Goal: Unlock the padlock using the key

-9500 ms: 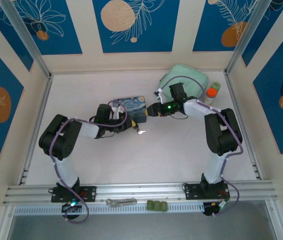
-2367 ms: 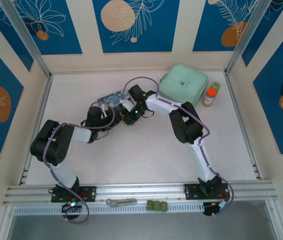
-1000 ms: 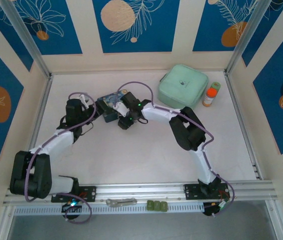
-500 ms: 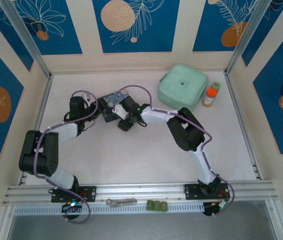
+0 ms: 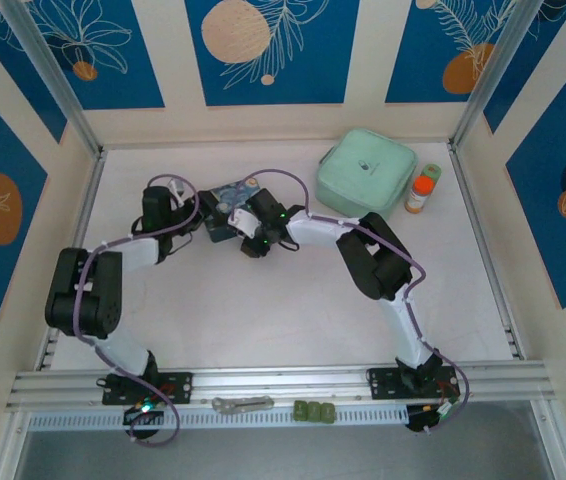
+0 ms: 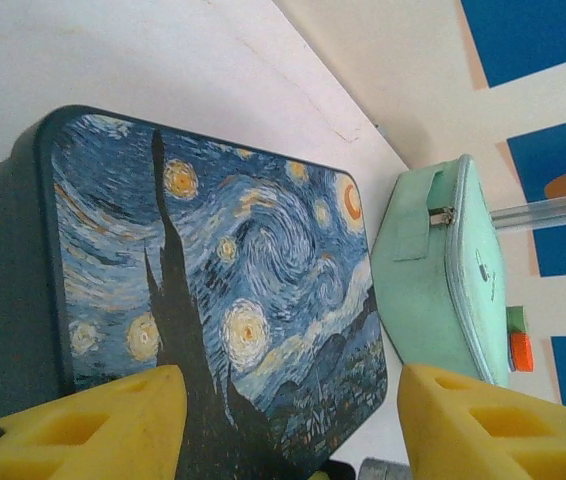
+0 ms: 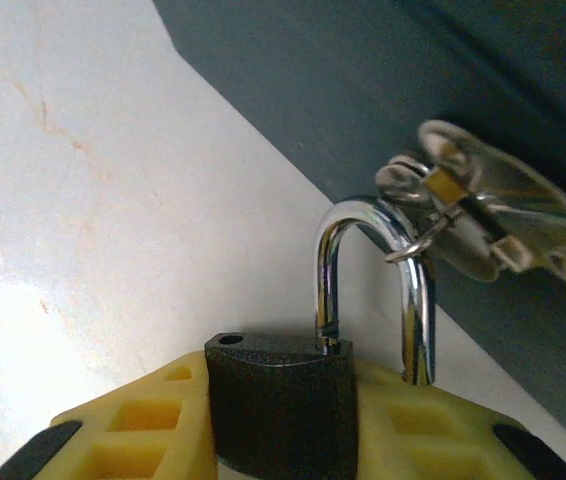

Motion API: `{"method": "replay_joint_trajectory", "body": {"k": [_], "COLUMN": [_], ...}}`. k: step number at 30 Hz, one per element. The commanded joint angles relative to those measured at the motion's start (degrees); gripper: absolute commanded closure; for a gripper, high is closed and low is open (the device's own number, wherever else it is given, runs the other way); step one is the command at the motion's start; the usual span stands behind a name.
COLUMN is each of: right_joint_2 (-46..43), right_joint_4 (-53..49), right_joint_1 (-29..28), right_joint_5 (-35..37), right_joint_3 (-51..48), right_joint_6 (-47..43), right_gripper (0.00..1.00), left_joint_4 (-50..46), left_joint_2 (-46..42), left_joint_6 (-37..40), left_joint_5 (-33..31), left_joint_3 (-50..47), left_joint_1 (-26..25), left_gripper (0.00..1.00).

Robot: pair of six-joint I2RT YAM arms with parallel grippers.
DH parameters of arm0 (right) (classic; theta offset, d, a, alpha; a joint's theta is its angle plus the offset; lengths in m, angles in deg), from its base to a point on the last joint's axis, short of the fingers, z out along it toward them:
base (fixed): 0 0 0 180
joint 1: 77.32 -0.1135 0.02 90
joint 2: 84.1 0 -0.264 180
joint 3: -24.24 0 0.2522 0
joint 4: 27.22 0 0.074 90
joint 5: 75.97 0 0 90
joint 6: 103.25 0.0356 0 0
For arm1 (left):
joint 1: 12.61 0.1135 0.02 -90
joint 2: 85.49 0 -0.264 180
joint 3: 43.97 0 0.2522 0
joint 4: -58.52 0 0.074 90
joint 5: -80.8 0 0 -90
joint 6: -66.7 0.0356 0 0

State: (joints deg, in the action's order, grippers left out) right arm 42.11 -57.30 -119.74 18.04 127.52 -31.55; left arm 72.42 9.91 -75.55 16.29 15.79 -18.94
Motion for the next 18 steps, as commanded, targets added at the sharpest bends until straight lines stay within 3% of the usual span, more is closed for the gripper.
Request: {"method": "replay_joint_trajectory", "body": {"k": [1, 18], "right_joint_2": [1.1, 3.6], "right_joint_4": [-4.6, -5.8], "right_joint_1": [0.5, -0.6], "right_joint_5": [-0.1, -0.2], "right_joint_3": [0.5, 7.4], "right_joint_6": [-3.1, -11.3], "right_gripper": [0.74, 0.84], "left_joint_4": [-0.5, 0.3], "left_joint_2": [2.8, 7.0], "left_joint_6": [1.4, 1.2], "left_joint_5": [0.3, 4.1], "left_joint_3": [2.0, 5.4], "left_joint_1": [0.5, -0.1], "left_gripper": [0.42, 0.44]}}
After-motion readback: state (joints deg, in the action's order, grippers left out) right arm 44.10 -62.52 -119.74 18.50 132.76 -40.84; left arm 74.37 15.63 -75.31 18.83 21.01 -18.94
